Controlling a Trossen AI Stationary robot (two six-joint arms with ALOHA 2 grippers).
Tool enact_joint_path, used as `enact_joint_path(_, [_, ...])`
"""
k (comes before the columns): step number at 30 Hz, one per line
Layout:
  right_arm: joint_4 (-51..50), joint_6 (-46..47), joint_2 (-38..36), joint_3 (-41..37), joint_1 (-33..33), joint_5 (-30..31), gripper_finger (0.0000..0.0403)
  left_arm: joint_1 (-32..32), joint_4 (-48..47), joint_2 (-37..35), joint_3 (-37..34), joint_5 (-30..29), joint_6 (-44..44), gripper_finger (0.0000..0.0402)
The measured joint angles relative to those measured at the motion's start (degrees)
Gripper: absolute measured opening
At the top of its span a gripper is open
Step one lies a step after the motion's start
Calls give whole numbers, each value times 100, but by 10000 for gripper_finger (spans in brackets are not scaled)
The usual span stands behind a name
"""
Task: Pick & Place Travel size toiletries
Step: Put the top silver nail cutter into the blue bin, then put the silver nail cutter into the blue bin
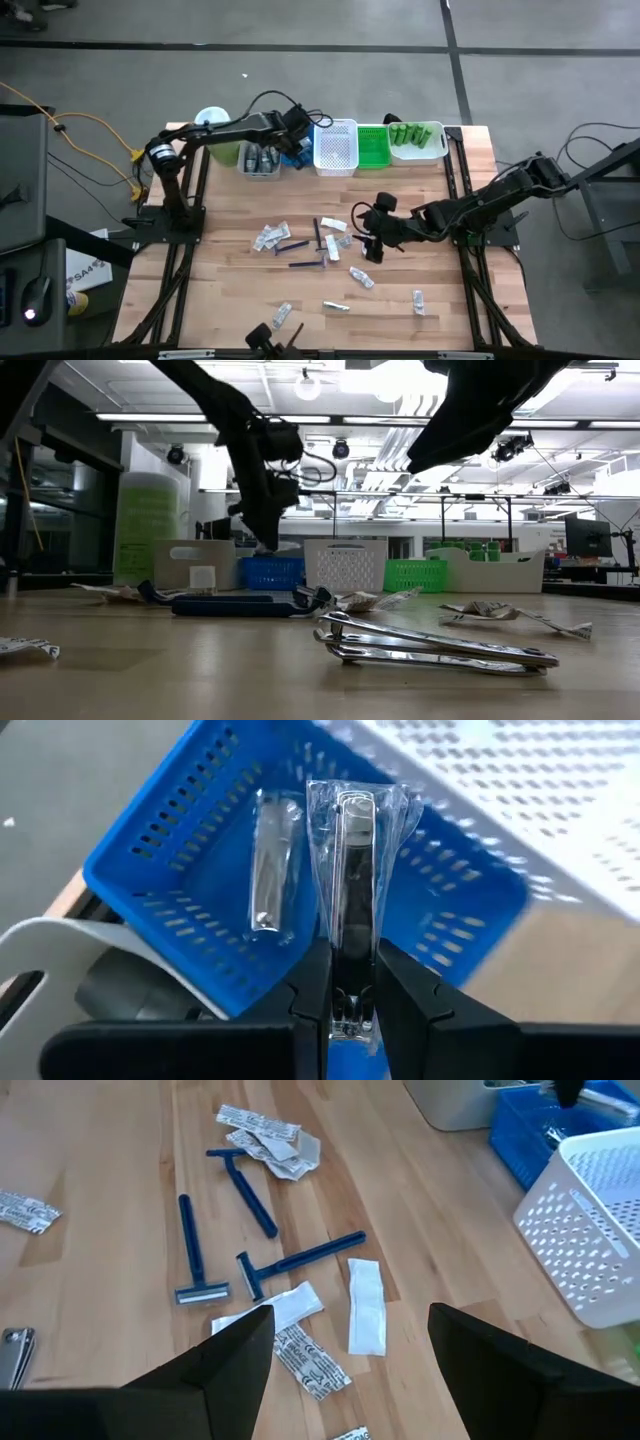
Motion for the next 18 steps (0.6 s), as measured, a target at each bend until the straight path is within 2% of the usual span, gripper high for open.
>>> enact_joint_path(6, [0,165,0,0,3,142,258,86,-84,180,0,7,-15,51])
enact_joint_path(13, [0,360,0,0,18,144,258,43,-109,166,0,38,-15,161])
enact_joint_path(18, [0,331,0,0,14,169,258,43,-108,140,0,39,-6,189])
